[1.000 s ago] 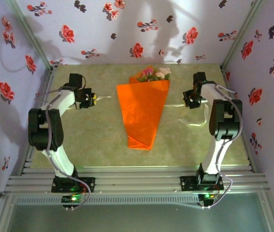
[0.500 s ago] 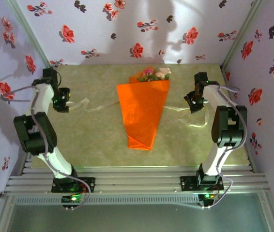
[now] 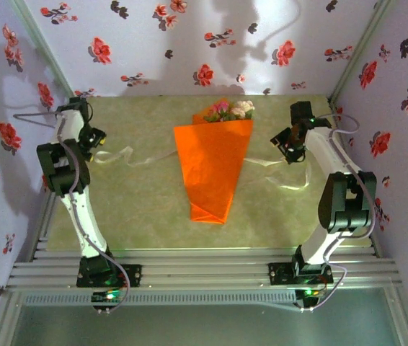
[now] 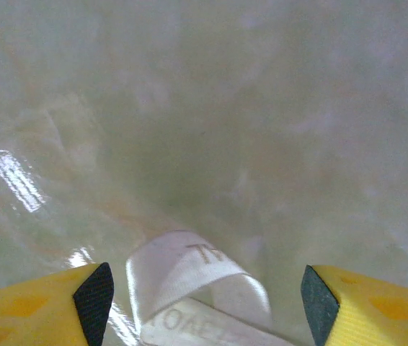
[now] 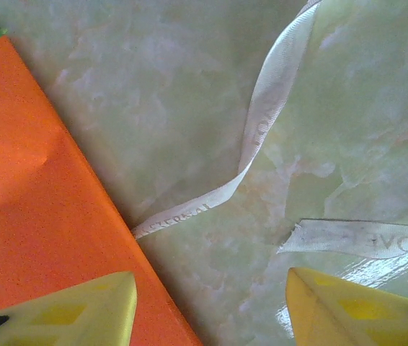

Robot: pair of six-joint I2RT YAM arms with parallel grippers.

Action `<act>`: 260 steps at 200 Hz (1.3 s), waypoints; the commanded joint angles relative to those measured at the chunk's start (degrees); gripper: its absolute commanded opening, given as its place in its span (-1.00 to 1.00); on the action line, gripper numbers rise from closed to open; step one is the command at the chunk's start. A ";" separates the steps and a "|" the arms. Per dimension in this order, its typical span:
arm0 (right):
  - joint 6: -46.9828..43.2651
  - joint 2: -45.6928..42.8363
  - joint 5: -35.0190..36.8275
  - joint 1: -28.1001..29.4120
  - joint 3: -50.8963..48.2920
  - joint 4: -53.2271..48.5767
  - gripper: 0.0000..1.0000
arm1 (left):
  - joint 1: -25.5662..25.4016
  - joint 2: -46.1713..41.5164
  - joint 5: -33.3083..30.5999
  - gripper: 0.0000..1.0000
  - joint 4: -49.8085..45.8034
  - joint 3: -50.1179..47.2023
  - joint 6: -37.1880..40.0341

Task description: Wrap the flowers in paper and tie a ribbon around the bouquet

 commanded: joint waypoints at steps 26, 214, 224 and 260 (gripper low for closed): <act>-1.21 -0.21 1.24 -2.79 -1.94 -2.69 0.17 | -0.52 0.06 2.22 -0.05 0.18 -5.84 1.66; -0.40 -2.20 6.19 -7.85 -8.63 -5.59 0.13 | -39.34 -34.04 17.76 -1.00 56.91 -23.20 -10.23; -0.25 -2.95 5.80 -7.49 -9.14 -5.58 0.13 | -42.19 -29.68 19.26 -1.00 60.04 -20.32 -10.93; 0.23 -5.84 4.88 -6.13 -12.35 -4.99 0.13 | -46.94 -12.44 22.38 -1.00 62.85 -6.82 -14.81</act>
